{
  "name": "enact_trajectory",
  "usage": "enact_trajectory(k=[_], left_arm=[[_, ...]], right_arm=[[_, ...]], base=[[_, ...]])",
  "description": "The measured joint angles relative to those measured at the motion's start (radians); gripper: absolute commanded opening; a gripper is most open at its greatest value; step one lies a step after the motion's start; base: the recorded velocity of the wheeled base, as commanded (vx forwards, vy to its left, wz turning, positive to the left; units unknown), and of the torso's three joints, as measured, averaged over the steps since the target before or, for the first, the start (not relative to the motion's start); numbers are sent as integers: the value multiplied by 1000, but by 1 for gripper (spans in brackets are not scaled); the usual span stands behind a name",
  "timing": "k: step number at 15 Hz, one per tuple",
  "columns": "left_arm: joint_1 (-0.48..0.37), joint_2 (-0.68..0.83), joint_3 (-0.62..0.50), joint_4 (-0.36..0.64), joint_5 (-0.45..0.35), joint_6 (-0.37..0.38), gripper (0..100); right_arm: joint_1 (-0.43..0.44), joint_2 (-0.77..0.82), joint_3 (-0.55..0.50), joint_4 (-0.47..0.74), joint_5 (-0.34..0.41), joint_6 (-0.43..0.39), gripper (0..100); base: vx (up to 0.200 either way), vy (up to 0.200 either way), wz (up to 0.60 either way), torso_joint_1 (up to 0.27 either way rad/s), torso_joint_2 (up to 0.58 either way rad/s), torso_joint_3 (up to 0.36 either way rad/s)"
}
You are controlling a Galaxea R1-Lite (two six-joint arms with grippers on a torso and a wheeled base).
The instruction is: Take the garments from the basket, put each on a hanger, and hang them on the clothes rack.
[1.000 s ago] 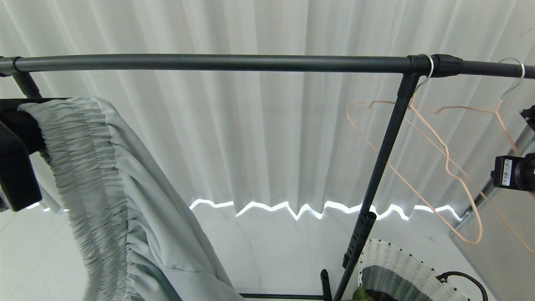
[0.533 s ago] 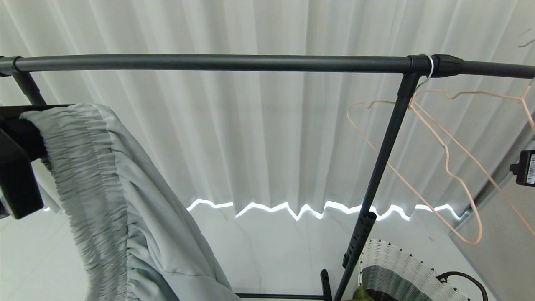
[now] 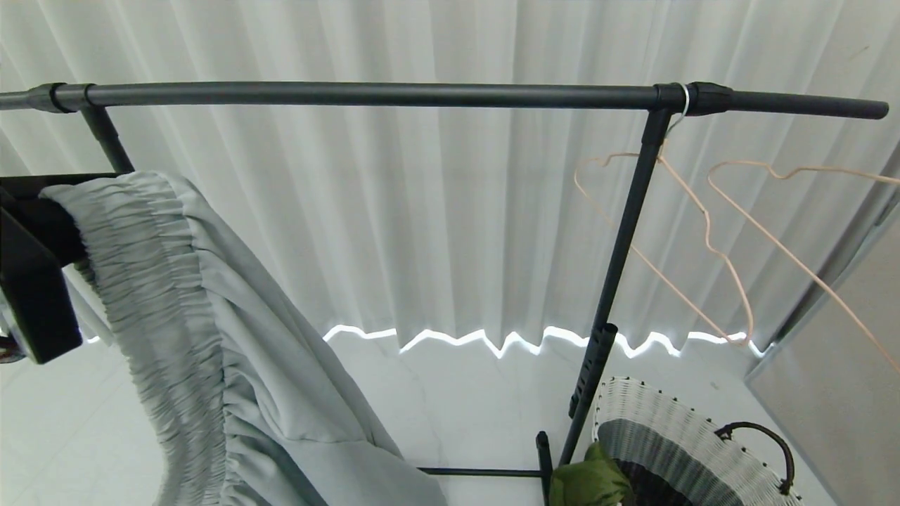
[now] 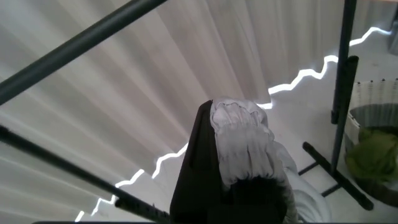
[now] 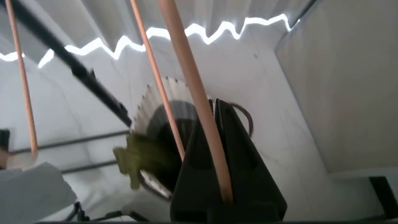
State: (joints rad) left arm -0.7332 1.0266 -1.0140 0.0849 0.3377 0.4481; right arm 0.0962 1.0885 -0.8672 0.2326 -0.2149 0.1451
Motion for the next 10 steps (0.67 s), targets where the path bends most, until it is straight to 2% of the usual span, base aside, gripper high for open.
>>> enact_trajectory(k=[3, 7, 10], left_arm=[[0, 0, 0, -1, 0, -1, 0], [0, 0, 0, -2, -2, 3, 0], [0, 1, 0, -12, -1, 37, 0]], right_arm=[[0, -35, 33, 0, 1, -20, 0], [0, -49, 40, 0, 3, -21, 0], [0, -50, 40, -1, 5, -21, 0]], base=[[-200, 0, 0, 1, 2, 5], [0, 0, 0, 0, 0, 0], [0, 0, 0, 0, 0, 0]])
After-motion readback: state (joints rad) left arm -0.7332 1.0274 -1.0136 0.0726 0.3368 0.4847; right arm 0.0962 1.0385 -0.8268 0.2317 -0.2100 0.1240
